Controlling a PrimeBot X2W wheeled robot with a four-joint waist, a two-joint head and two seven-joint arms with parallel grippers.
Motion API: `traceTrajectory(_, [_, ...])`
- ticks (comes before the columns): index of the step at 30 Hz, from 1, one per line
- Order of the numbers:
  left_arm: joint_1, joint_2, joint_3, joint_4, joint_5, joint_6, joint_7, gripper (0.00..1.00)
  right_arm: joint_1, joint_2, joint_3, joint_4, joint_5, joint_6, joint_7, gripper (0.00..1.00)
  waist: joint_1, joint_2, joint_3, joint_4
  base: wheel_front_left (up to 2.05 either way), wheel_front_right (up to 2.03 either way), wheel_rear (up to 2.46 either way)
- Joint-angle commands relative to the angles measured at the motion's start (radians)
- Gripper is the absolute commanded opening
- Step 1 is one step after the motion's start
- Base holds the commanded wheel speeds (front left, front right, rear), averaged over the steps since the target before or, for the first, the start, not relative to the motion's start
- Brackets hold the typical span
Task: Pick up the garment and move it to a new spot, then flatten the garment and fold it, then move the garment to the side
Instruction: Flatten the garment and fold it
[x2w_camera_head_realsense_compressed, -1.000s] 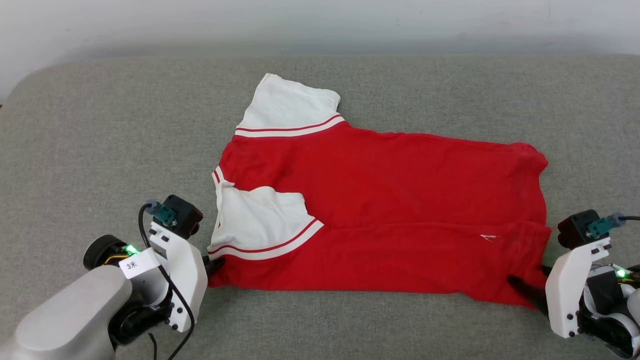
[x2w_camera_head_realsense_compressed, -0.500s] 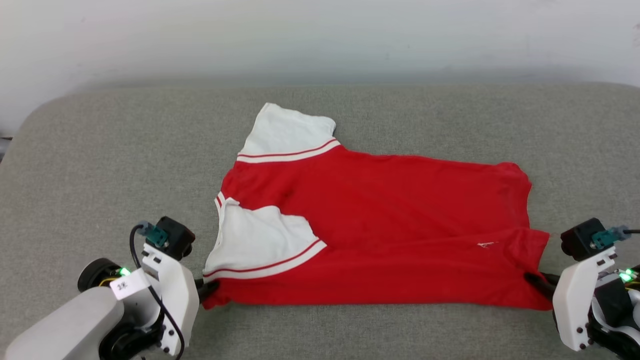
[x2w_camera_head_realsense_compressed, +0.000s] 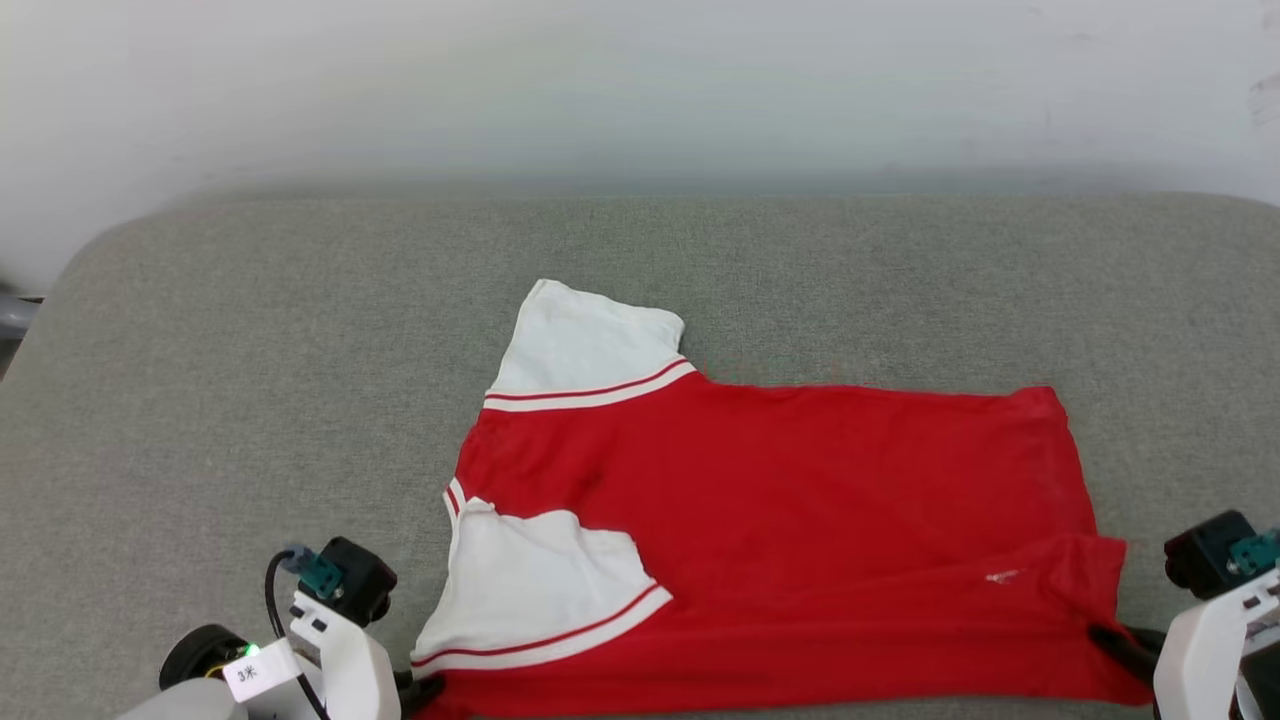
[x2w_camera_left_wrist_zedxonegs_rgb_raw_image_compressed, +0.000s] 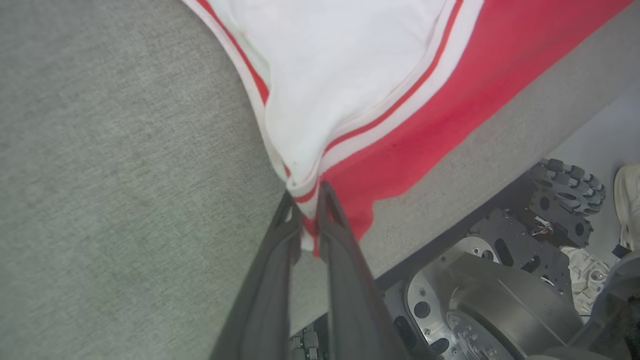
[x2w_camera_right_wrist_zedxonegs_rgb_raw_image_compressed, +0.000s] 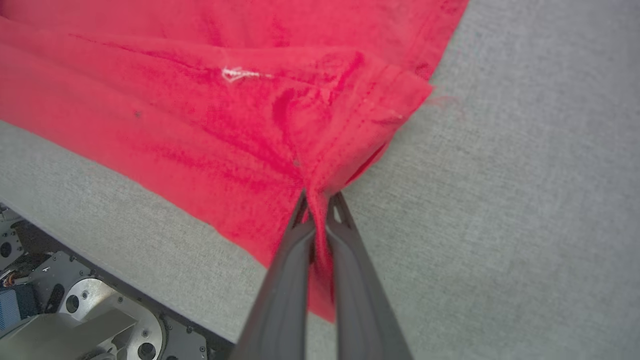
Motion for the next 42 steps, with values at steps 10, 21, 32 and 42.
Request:
traceTrajectory(10, [0.004,-0.038,-0.016,0.104,-0.002,-0.003,0.001,0.0,0.074,0.091,-0.062,0.074,-0.081,-0.002,0.04,0.0,0.0,0.0,0.034,-0.001,0.0,0.0,0.0])
traceTrajectory(21, [-0.018,-0.055,-0.001,0.159,0.018,-0.024,-0.066,1.0,0.066,0.145,-0.12,0.104,-0.128,-0.002,-0.112,1.0,0.0,0.0,-0.005,0.002,0.0,0.0,0.0])
traceTrajectory(32, [-0.157,-0.03,0.091,0.131,0.093,0.013,-0.165,1.0,0.086,0.306,-0.352,-0.101,-0.333,-0.002,-0.29,1.0,0.0,0.0,-0.01,-0.024,0.0,0.0,0.0])
traceTrajectory(42, [-0.382,-0.114,0.153,0.269,0.14,-0.009,-0.202,1.0,0.098,0.516,-0.473,-0.3,-0.492,-0.002,-0.408,1.0,0.0,0.0,0.096,-0.09,0.0,0.0,0.0])
